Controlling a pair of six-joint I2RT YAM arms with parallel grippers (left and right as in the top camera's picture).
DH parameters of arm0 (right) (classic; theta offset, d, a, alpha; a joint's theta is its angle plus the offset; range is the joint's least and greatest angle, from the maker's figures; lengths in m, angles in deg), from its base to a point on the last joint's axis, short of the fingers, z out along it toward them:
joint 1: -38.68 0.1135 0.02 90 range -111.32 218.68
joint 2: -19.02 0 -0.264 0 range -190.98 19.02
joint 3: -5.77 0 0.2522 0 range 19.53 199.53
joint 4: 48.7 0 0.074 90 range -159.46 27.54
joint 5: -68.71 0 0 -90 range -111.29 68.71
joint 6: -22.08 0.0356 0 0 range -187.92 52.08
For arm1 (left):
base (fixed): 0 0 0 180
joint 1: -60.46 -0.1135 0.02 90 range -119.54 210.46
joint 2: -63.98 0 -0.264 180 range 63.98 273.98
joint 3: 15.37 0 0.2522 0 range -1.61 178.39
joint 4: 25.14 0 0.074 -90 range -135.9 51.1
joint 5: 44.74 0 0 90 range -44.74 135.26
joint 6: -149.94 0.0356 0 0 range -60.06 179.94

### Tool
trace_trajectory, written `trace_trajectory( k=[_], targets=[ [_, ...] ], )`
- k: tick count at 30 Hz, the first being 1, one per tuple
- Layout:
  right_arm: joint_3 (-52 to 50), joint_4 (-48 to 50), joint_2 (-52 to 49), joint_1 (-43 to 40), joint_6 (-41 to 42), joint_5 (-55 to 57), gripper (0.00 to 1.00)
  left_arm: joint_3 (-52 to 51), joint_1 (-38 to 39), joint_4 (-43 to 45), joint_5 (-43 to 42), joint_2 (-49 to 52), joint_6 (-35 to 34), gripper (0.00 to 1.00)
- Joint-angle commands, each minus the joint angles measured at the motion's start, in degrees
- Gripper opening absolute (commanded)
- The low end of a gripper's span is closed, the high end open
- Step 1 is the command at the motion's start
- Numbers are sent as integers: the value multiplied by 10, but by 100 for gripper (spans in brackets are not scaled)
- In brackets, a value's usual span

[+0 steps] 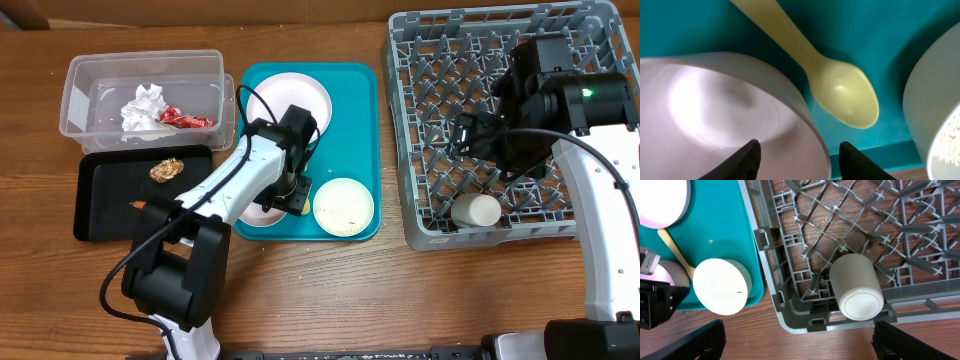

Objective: Sort waste into correct bins and load items into the dishwasher
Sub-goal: 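Grasp the bowl of rice with the left gripper and carry it left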

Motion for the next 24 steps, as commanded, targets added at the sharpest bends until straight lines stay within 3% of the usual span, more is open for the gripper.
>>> trace_trajectory(
  k=[1, 4, 7, 10, 12, 17, 24],
  targets=[
    [2, 1, 6, 3, -5, 5, 96, 76, 3, -37, 7, -2, -3, 54],
    [2, 1, 6, 3, -5, 5, 96, 157, 10, -77, 6, -10, -2, 54],
    [2, 4, 6, 3, -5, 5, 96, 196, 34, -91, -18, -12, 50, 52],
    [2, 12, 6, 3, -5, 5, 96, 174, 97, -52, -51, -12, 149, 50],
    [2, 12, 6, 3, -5, 5, 99, 150, 131, -26, -51, -12, 164, 49],
    [2, 14, 6, 3, -5, 5, 99, 101, 184, 16, -50, -12, 158, 49],
    [2, 19, 6, 3, -5, 5, 99, 38, 198, 63, -33, -12, 147, 45]
  ],
)
